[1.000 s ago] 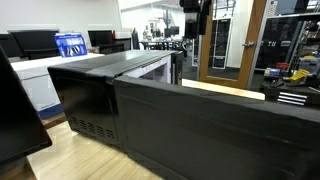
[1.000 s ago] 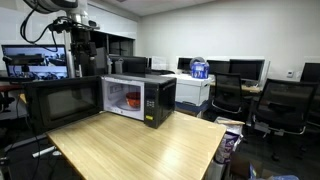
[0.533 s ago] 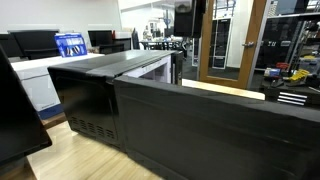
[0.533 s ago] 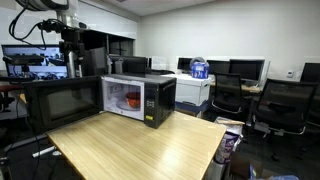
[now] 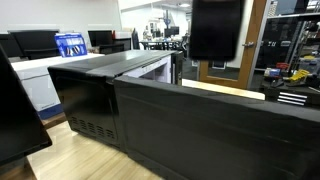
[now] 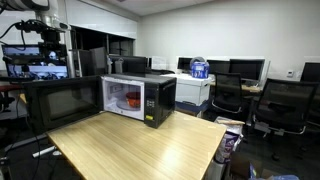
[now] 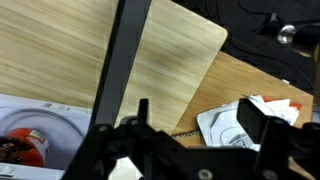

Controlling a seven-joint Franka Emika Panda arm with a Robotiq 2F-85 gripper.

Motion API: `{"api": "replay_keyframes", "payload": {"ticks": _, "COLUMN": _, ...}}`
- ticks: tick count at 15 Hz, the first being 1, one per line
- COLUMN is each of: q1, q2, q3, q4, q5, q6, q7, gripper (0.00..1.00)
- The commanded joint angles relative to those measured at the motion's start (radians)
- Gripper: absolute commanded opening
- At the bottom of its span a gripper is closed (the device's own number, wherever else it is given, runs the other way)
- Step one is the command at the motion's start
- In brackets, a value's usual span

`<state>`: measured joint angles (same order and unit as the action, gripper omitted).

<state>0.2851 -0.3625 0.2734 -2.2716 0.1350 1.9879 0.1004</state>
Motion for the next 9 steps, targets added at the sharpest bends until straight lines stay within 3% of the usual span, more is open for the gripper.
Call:
{"api": "replay_keyframes", "payload": {"ticks": 1, "q1": 0.030, "q2": -0.026, "q3": 0.038, "q4": -0.050, "q5": 0.025, "q6": 0.020, "q7": 0.030, "gripper": 0.60}}
{"api": "replay_keyframes", "payload": {"ticks": 5, "q1": 0.030, "q2": -0.032, "q3": 0.045, "q4": -0.092, "q5": 0.020, "q6": 0.017, "q7": 0.063, "gripper": 0.33}}
{"api": "replay_keyframes", "payload": {"ticks": 9, "q1": 0.018, "q2": -0.051, "q3": 0.010, "q4": -0.157, "q5": 0.034, "q6": 0.020, "q7": 0.045, "gripper": 0.05}}
